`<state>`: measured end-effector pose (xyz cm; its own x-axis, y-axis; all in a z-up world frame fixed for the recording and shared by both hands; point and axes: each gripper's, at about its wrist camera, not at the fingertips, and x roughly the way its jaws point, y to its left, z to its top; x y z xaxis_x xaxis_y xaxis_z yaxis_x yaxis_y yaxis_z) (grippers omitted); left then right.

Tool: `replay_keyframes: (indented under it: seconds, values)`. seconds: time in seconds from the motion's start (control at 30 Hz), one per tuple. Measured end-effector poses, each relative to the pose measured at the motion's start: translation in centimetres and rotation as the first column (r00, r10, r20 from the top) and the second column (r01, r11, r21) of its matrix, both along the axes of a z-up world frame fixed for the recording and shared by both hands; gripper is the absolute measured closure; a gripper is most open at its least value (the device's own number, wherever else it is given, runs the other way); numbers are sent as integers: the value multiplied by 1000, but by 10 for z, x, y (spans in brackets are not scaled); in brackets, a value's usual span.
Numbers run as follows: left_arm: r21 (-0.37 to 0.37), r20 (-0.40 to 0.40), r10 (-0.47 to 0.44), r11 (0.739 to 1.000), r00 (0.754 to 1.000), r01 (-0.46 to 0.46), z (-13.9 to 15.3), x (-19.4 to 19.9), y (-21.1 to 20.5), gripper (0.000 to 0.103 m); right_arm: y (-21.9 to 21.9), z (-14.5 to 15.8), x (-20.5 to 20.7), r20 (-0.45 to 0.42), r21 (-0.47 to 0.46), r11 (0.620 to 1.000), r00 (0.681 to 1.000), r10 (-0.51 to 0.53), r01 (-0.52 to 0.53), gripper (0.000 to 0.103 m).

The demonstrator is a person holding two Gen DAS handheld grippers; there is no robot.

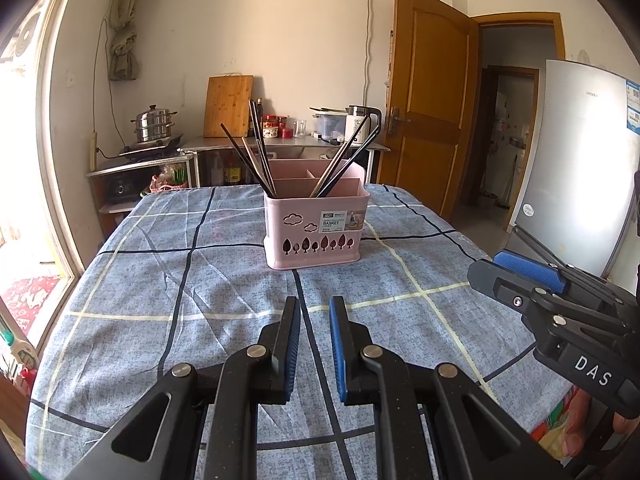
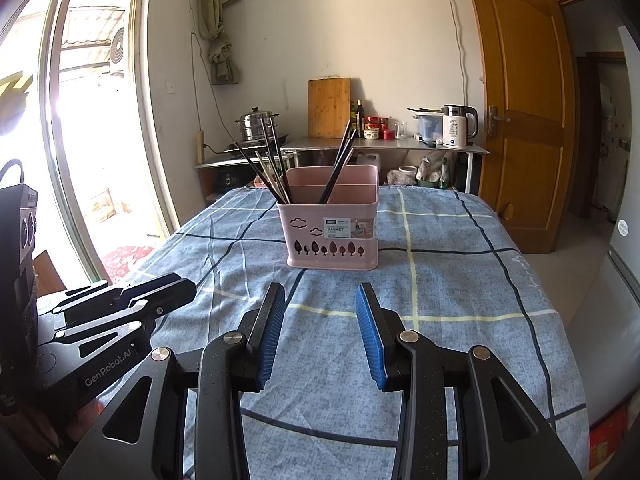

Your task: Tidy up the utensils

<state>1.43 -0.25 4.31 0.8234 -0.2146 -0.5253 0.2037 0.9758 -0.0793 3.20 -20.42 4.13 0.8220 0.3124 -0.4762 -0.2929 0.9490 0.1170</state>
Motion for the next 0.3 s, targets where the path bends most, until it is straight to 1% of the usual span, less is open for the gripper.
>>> replay_keyframes:
  seconds: [0.3]
  values:
    - [-1,10,-4,1000,1000,4,1,-2,-1,89,0,0,0,1,-1,1000,1000,0,0,65]
